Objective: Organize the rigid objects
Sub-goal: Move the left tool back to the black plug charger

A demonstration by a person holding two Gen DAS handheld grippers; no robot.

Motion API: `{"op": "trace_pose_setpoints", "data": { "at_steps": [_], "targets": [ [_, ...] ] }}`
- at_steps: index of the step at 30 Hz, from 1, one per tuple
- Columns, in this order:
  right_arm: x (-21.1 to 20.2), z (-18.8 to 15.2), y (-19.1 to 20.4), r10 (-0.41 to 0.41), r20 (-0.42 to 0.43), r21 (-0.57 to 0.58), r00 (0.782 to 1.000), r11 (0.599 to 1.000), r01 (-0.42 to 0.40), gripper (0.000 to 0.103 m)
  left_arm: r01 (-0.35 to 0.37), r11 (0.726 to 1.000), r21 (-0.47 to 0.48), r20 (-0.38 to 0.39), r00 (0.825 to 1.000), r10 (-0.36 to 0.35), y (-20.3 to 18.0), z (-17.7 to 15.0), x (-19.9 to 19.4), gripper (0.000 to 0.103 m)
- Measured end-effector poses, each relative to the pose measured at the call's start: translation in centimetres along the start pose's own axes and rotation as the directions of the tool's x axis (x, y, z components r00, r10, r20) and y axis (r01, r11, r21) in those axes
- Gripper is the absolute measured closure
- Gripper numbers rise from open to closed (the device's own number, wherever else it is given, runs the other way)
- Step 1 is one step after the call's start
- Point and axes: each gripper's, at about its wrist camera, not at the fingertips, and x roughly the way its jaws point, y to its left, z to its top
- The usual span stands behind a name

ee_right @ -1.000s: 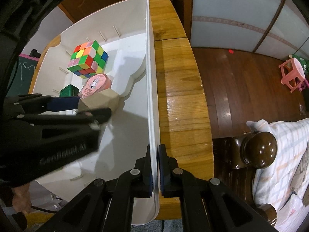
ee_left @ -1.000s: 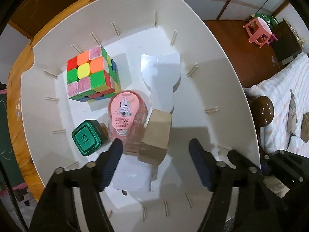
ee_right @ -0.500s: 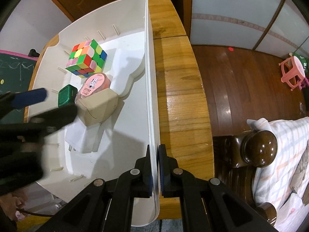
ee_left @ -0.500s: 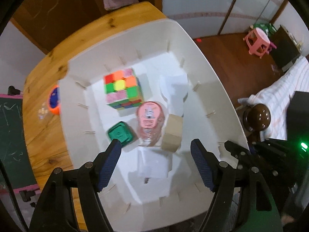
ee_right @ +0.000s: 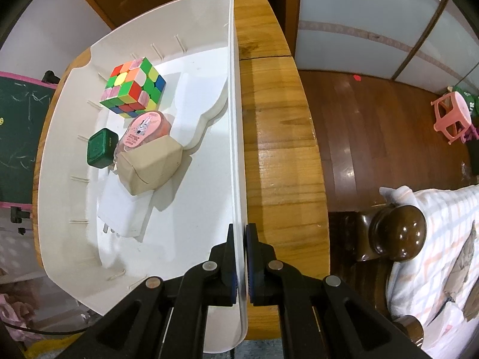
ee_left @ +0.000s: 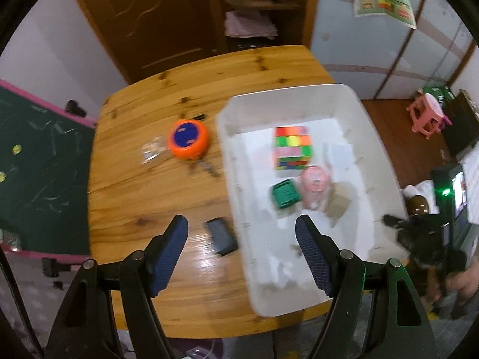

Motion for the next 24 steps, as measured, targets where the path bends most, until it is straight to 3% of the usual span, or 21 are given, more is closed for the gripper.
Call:
{"op": "trace_pose_setpoints", "data": {
  "at_steps": [4,9,16,20,24],
  "targets": [
    [0.0,0.0,0.3,-0.017,0.000,-0.015,1.000,1.000,0.017,0.099,-0.062,0.998,-0.030,-0.028,0.998,0.061,2.9,-1.4,0.9,0.025],
    [0.1,0.1,0.3,-0.026,-0.004,-0.006,1.000,1.000,0.026,0.100,-0.065,0.997,-0.045,-0.085,0.995,0.061,5.6,-3.2,2.8,0.025],
    [0.0,0.2,0.2,-0.047,-0.007,0.059,0.999,0.997,0.047,0.100,0.055,0.988,0.142,-0.148,0.988,-0.034,5.6,-5.0,8.0,0.025],
    [0.0,0.0,0.3,-0.064,-0.009,0.076,0.998,0.995,0.064,0.099,0.109,0.947,0.302,-0.130,0.989,-0.073,4.9,-5.8,10.5,0.025],
    [0.0,0.1,0.6,-0.081,-0.012,0.098,0.997,0.992,0.082,0.098,0.154,0.882,0.445,-0.124,0.986,-0.109,4.6,-6.2,12.4,0.025]
  ]
}}
